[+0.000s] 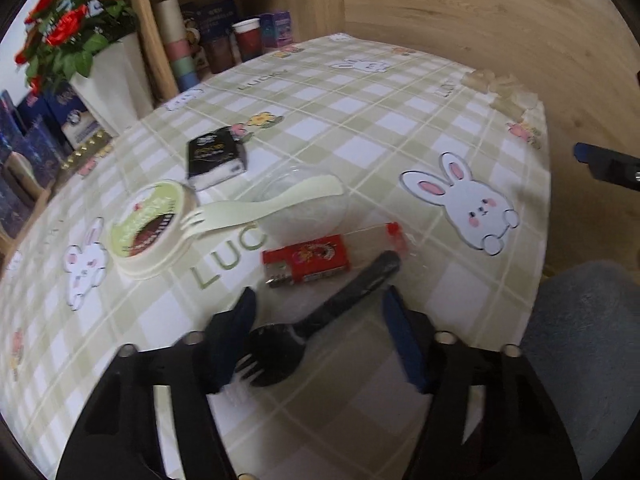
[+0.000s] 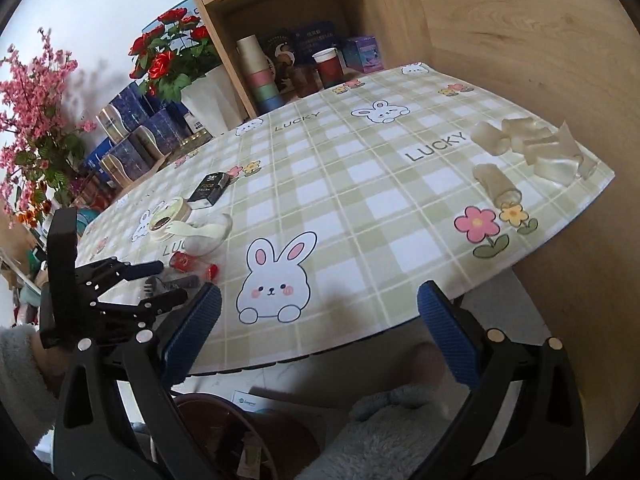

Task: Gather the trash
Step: 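Grasp the black spork with the left tool while the right tool grasps the red lighter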

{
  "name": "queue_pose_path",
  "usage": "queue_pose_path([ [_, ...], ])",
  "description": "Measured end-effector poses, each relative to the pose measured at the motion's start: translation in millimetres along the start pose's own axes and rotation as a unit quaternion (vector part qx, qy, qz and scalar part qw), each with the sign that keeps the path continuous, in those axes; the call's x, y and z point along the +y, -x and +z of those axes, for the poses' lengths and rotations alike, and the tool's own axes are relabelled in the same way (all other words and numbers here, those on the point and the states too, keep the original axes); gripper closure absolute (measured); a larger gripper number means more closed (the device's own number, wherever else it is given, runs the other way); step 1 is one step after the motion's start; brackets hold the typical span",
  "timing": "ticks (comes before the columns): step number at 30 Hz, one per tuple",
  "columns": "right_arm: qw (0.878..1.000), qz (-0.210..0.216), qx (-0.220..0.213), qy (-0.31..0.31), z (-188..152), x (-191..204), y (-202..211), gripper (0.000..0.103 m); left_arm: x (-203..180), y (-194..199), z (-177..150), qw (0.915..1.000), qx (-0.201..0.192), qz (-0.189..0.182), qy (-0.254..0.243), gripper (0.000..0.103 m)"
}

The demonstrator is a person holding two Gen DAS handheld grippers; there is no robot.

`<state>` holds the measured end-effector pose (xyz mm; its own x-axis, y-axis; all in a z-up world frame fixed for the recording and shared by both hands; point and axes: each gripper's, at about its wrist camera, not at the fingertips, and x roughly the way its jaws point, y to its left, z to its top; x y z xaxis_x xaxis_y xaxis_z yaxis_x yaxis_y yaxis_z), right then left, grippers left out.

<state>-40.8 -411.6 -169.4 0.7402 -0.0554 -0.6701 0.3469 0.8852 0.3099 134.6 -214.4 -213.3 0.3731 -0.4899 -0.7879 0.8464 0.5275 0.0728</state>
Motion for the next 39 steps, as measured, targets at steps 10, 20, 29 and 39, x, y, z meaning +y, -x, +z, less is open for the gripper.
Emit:
queue_pose_path([
  [10, 0.998, 0.0, 0.025, 0.055, 3.7, 47.4, -41.5, 0.006, 7.1, 30.5, -34.1, 0.9964, -0.038, -0.064, 0.042, 0.092],
  [20, 0.964, 0.053, 0.074, 0.252, -3.9, 151.7, -97.6, 0.007, 57.2, 114.5, -65.6, 0.9662, -0.143, -0.063, 0.205, 0.092],
  [29, 0.939, 0.074, 0.14, 0.306, 19.7, 168.3, -146.0, 0.016, 84.6, 149.4, -83.9, 0.948, -0.17, -0.018, 0.268, 0.093],
  [39, 0.948, 0.101, 0.18, 0.244, 5.4, 169.0, -138.0, 0.024, 85.8, 133.5, -92.3, 0.9466, -0.153, -0.028, 0.282, 0.093],
])
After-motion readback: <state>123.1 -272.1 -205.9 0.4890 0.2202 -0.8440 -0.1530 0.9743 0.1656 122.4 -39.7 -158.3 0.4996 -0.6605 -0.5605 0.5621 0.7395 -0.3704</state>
